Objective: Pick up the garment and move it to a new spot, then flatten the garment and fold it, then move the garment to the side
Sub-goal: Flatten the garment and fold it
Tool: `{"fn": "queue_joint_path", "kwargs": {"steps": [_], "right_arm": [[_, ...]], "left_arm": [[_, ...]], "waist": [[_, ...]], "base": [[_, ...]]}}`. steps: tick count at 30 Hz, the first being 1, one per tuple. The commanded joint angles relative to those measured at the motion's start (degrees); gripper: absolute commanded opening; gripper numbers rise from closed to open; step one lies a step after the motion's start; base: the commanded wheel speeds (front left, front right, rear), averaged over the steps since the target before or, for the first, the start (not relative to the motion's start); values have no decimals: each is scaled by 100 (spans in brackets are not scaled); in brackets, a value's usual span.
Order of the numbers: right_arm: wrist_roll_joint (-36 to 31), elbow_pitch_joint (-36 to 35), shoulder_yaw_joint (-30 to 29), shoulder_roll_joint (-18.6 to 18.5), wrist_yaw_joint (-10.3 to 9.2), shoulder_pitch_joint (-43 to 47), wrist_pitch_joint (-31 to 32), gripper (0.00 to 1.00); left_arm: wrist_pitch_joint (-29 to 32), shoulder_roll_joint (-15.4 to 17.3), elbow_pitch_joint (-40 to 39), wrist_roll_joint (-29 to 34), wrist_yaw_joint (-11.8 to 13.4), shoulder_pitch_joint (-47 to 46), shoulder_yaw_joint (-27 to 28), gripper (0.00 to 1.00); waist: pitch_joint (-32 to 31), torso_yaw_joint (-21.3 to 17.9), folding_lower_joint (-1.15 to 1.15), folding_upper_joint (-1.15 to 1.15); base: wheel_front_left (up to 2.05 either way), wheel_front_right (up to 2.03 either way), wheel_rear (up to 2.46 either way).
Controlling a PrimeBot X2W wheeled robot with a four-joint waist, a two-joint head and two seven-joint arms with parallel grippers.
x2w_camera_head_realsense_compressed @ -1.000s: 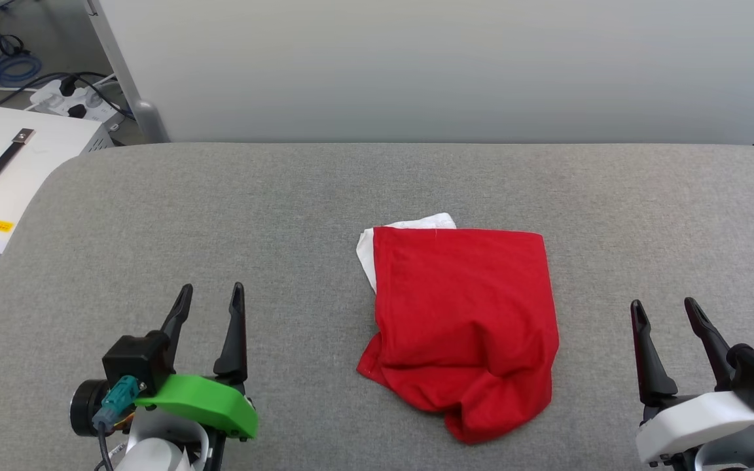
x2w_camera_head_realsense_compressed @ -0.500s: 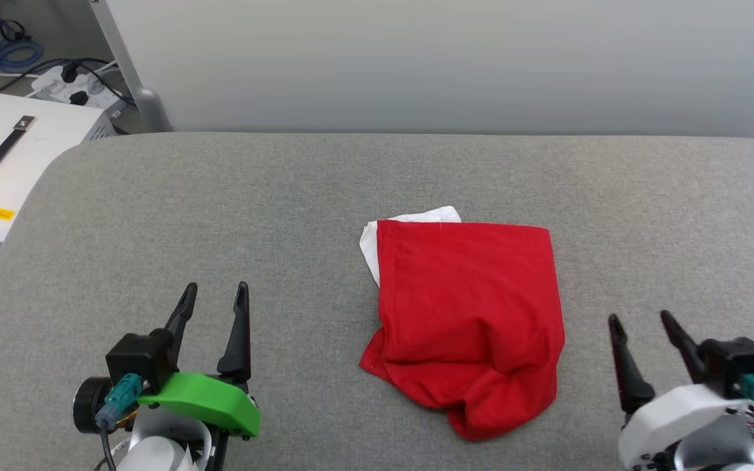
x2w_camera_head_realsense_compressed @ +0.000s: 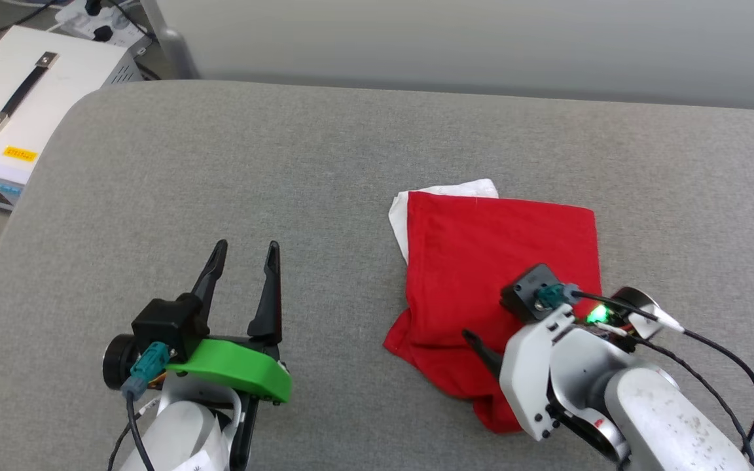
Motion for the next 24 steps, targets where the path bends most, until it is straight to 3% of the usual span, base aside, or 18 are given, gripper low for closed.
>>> {"fn": "queue_joint_path", "kwargs": {"steps": [1, 10, 11, 12, 13, 18, 24], "right_arm": [[229, 309, 551, -120, -5, -589, 180, 100], [728, 1441, 1442, -163, -5, -1410, 380, 100], [802, 1561, 1471, -160, -5, -1434, 420, 81], [873, 1646, 1496, -156, -5, -1457, 439, 30], [913, 1696, 1515, -163, -5, -1483, 438, 0], [1064, 1690, 1390, -186, -5, -1634, 154, 0], [910, 1304, 551, -138, -5, -1778, -463, 0]], "left_arm": [[-30, -123, 57, 59, -95, -176, -10, 100], [-38, -374, 209, 161, -264, -278, 100, 100], [-39, -401, 218, 181, -283, -274, 126, 100], [-39, -422, 227, 202, -301, -268, 153, 100], [-39, -439, 236, 219, -315, -263, 174, 100], [-39, -504, 293, 301, -382, -220, 297, 100], [-40, -529, 325, 402, -439, -135, 401, 100]], "waist": [[281, 320, 0, 0], [443, 543, 0, 0], [448, 550, 0, 0], [451, 552, 0, 0], [452, 552, 0, 0], [397, 489, 0, 0], [260, 287, 0, 0]], "base": [[0, 0, 0], [0, 0, 0], [0, 0, 0], [0, 0, 0], [0, 0, 0], [0, 0, 0], [0, 0, 0]]}}
